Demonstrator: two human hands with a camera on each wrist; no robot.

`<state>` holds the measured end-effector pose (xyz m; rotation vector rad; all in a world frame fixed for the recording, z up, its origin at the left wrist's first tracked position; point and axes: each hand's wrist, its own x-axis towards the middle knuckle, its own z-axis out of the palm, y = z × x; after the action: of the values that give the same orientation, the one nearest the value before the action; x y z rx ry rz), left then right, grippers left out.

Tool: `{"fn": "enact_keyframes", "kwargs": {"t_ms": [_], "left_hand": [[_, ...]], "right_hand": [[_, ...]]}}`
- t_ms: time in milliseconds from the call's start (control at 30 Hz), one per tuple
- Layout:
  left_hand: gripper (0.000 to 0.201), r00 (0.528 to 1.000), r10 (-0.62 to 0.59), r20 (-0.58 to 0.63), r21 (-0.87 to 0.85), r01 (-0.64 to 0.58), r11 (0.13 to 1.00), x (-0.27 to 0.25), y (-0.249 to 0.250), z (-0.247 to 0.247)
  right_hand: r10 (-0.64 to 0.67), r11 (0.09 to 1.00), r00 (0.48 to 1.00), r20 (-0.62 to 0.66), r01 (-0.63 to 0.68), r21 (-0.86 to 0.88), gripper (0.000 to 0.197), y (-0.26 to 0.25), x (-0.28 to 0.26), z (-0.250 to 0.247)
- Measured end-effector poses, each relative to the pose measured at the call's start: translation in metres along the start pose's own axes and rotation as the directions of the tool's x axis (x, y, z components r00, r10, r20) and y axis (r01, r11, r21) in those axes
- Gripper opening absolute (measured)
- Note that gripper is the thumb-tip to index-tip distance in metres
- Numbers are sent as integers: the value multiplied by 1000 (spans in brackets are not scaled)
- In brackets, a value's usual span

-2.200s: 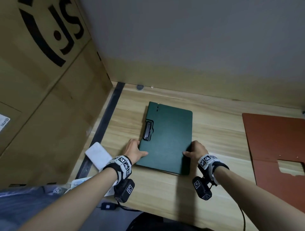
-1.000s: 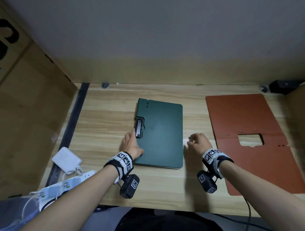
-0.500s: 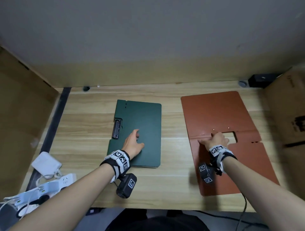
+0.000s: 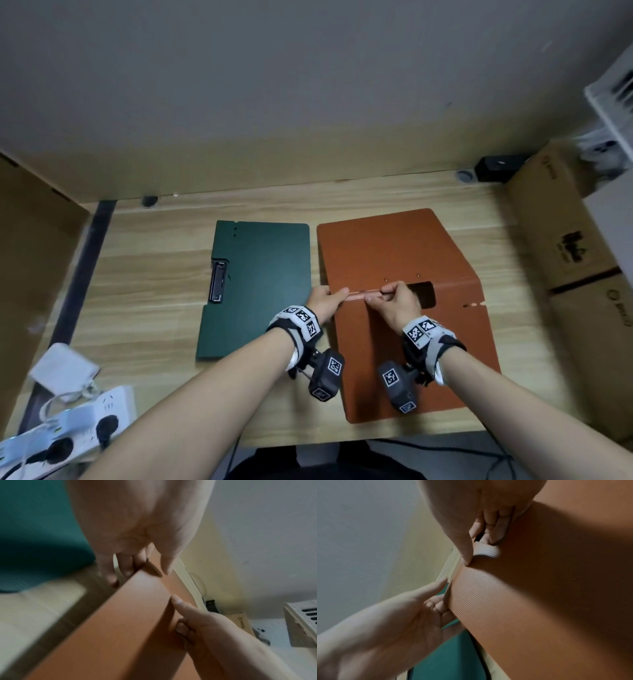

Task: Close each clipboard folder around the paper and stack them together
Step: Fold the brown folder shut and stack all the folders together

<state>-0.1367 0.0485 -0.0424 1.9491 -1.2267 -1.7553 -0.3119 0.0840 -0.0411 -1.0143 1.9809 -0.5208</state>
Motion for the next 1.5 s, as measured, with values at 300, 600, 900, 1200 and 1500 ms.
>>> {"fn": "enact_keyframes", "kwargs": {"t_ms": [300,600,900,1200,1500], "left_hand": [[50,967,241,-86,72,-235,969,-36,60,-19],[17,823,565,-50,464,-482,743,-95,161,-71],[22,567,824,-3,780,-514,357,-152,246,-109],[32,688,723,62,915,-328,234,-131,178,-145],[34,842,490,224,934,-329,137,-102,65,-116]], "right_hand": [[-180,957,977,-116,147,-249,11,-44,-9,-56],[-698,694,693,-181,593,-409,43,-147,-7,-123],[-917,194,399,-13,417,-888,40,-252,-46,-188],[-746,443,666,2,499,-745,5,-208,-59,-145],[-439,566,808,392,588,-578,18,-99,-38,-70]]}}
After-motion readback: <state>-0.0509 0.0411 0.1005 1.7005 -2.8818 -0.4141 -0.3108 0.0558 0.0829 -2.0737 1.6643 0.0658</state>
